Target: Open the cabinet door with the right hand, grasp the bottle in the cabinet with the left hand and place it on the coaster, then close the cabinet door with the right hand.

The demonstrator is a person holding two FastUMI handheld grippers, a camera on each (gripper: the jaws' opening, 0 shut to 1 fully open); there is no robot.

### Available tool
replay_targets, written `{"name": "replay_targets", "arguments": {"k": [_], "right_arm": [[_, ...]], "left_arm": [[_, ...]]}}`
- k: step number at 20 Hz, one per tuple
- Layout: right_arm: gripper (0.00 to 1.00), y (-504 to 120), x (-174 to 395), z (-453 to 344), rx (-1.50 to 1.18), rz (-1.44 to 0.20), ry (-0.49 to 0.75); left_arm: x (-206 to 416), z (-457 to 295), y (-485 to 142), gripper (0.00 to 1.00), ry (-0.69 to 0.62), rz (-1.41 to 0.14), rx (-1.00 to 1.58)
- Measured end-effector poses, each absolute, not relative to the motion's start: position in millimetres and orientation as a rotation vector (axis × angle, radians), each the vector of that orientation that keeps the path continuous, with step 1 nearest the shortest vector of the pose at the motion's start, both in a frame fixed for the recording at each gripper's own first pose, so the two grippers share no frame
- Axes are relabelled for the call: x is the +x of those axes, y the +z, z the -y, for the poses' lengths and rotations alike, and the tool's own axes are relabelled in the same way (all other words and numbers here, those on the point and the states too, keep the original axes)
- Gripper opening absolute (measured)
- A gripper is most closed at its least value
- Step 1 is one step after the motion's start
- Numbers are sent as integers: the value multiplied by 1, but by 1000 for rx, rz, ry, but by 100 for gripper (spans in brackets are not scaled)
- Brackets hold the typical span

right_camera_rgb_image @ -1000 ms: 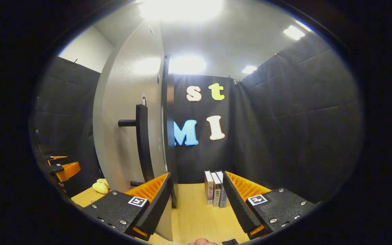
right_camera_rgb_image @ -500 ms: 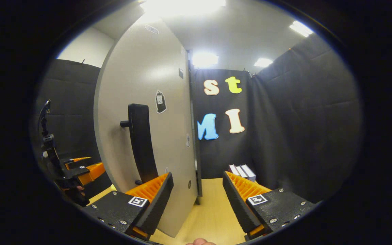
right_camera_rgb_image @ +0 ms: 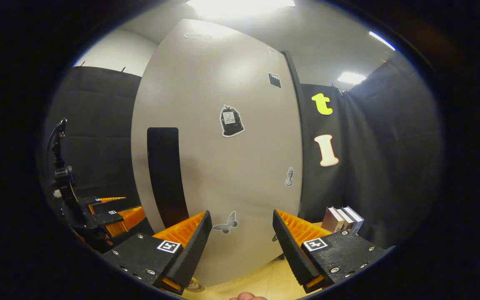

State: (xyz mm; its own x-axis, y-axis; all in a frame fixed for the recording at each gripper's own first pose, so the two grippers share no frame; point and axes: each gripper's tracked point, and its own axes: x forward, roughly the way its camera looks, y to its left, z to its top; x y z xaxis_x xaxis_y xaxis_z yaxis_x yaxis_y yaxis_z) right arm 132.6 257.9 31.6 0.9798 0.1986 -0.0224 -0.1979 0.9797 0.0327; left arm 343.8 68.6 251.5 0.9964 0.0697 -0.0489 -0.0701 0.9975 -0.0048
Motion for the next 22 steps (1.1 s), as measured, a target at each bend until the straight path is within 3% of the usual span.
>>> {"name": "replay_targets", "arguments": {"k": [1,2,3,6,7,8,11,12,13,15,17,18,20,21,22], "right_arm": [[92,27,141,-263,26,-21,186],[92,25,145,-265,26,-19,163],[92,24,148,-265,30,-19,141],[89,27,153,-266,24,-5,125],[92,27,154,-264,8,2,121],[92,27,156,-263,0,3,122],[89,24,163,-266,34,-3,129],[89,26,165,-262,37,3,126],[92,25,168,-256,37,-2,125],[92,22,173,-247,43,-16,122],[89,19,183,-238,52,-14,110],[92,17,186,-234,56,-20,102],[92,14,187,-235,71,-27,103],[92,14,187,-233,67,-29,95],[92,15,185,-231,63,-28,90]], "left_arm": [[343,-73,251,82,70,-39,16],[346,-72,251,87,62,-35,26],[346,-70,250,82,48,-36,28],[351,-57,251,82,0,-28,19],[354,-52,254,82,-7,-18,23],[357,-49,255,87,-11,-14,27],[363,-38,256,87,-17,-7,25],[364,-35,257,82,-15,1,20],[367,-33,256,87,-6,-6,14],[370,-23,250,82,-5,-30,-6],[373,-12,253,82,-17,-27,-1],[375,-10,255,87,-21,-25,14],[379,-5,260,87,-30,-18,21],[380,-1,262,82,-38,-17,11],[381,2,261,87,-49,-20,0]]}}
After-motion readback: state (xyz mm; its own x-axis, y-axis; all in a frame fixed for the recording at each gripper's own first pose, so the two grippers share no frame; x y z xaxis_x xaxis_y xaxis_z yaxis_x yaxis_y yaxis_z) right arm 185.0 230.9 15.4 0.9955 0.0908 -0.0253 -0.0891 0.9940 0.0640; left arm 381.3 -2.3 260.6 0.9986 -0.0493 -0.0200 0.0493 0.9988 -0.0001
